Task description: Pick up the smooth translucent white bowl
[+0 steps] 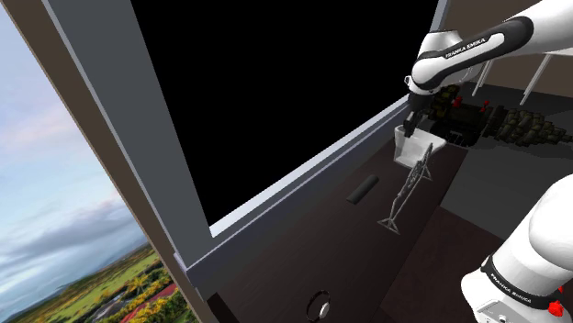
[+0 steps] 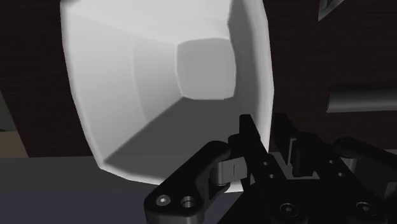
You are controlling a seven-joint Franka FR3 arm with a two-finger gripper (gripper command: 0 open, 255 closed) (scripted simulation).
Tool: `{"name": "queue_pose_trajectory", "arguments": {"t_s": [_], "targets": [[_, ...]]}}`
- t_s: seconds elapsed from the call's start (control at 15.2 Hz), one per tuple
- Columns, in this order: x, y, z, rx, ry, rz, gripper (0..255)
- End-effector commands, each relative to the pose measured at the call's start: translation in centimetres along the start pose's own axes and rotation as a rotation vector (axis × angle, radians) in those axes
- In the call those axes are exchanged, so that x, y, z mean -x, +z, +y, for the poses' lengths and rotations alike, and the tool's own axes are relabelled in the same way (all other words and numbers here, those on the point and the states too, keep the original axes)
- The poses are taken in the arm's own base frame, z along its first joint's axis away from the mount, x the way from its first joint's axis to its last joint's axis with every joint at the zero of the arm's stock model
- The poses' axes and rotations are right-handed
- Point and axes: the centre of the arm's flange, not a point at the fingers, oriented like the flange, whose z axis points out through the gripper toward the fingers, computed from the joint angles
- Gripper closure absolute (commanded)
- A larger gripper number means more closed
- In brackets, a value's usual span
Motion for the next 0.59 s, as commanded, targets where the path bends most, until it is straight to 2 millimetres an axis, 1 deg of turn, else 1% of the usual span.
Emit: {"name": "queue_pose_trajectory", "arguments": {"t_s": [0.0, 0.4, 0.53], "targets": [[0.0, -1.2, 0.2, 0.000, 0.000, 0.001, 255], [0.0, -4.4, 0.3, 0.000, 0.000, 0.001, 255], [0.0, -4.5, 0.3, 0.000, 0.000, 0.001, 255]]}}
